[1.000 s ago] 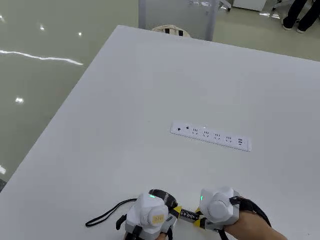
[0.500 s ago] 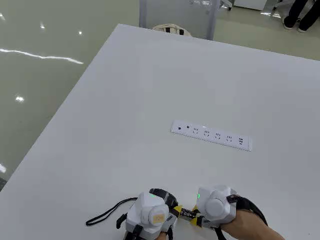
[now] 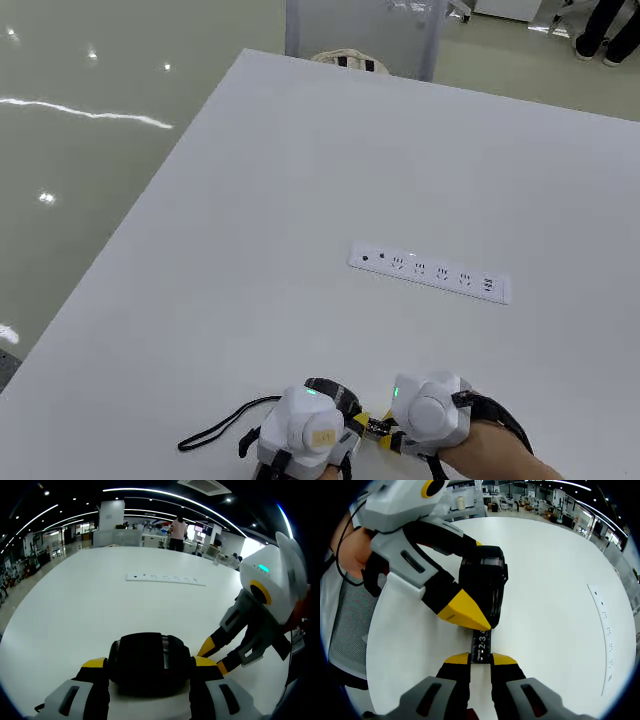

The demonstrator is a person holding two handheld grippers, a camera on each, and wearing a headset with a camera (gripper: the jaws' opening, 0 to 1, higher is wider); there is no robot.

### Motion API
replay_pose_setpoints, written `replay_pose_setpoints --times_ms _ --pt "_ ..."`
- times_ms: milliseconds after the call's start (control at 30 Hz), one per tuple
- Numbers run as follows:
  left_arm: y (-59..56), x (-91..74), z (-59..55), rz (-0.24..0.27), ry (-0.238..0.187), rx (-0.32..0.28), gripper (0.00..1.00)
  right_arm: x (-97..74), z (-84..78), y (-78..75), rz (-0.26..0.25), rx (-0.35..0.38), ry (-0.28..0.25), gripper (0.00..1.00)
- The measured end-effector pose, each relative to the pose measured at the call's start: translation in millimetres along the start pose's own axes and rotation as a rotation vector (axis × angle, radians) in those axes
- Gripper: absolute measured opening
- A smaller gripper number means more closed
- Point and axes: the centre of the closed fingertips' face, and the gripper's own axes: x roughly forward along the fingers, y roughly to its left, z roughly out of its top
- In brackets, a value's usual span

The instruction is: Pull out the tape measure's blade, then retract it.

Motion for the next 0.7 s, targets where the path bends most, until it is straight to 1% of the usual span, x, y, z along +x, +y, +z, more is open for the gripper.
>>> replay_pose_setpoints --times_ms 700 --pt "0.0 -0.6 0.7 -0.007 -0.004 0.007 0.61 8.3 15.0 -1.0 -0.007 0.010 -0.036 0.14"
